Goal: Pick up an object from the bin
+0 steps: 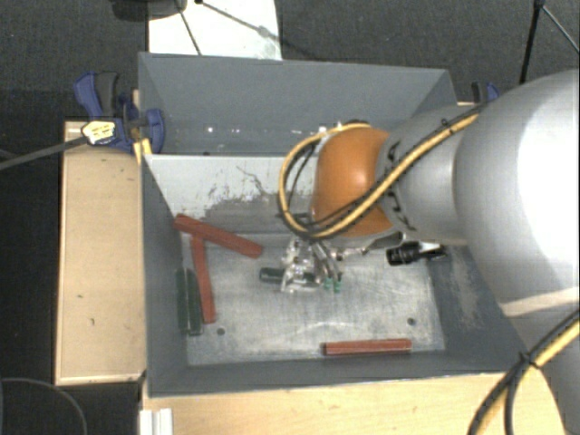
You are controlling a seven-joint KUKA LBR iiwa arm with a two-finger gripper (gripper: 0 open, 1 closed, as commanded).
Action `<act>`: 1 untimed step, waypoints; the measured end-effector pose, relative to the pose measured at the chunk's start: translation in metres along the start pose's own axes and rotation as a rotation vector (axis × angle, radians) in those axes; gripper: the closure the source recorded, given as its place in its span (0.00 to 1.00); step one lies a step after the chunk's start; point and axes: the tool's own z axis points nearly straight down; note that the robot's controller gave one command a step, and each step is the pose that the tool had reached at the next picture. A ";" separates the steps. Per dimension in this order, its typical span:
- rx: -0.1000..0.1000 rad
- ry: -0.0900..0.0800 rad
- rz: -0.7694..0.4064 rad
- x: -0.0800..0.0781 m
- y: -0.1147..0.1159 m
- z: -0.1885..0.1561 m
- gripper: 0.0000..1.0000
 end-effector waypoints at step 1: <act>0.003 0.007 -0.001 0.001 0.000 -0.007 1.00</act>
Offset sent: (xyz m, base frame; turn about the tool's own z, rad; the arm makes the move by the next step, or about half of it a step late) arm 0.0000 -0.0001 0.0282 0.0000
